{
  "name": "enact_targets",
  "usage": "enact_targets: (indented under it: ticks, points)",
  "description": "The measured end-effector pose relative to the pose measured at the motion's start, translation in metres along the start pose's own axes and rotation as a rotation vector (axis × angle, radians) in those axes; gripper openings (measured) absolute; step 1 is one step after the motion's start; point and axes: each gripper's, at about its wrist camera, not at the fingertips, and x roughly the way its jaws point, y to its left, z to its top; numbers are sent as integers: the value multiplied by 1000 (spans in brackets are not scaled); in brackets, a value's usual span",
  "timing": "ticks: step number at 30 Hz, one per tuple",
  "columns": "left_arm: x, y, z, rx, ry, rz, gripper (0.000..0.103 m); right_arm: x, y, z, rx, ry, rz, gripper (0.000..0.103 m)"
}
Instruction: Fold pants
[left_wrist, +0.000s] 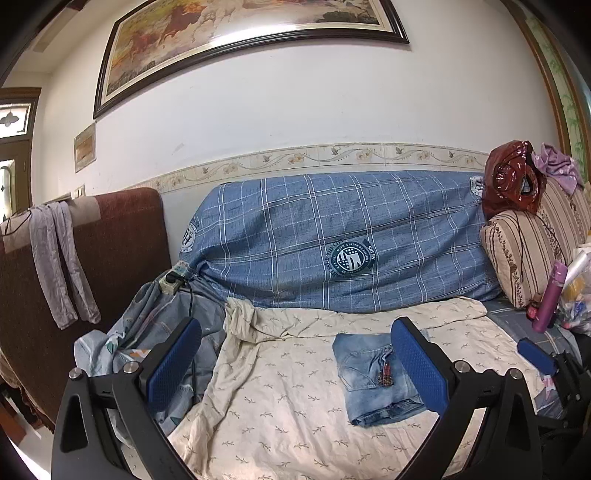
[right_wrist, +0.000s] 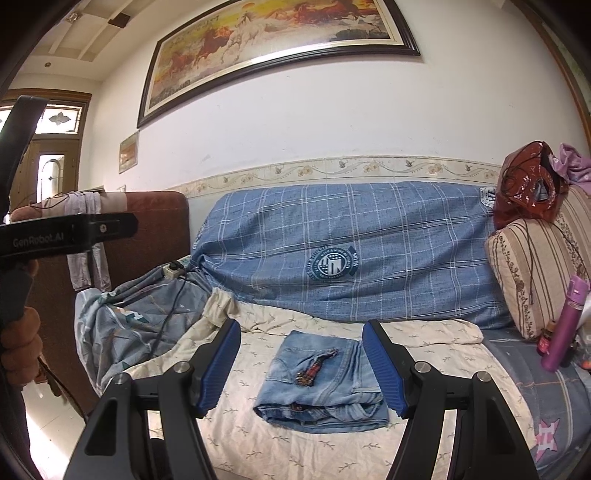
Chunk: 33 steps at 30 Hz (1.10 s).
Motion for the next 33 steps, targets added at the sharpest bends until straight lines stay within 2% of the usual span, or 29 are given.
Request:
enact_targets:
  ticks: [7,18,25,33]
  points:
    - [19,-4,0,37,16,18,102,10,-26,0,15,7,-43,72]
    - [71,-15,-11,73,114,61,102,40,-51,-6,38,48,-49,72]
    - [90,-12,-23,93,160,86,102,58,-52,-14,50,82,-23,72]
    - [111,2,-46,77,240,95,102,70,-34,-22,28,124,9,72]
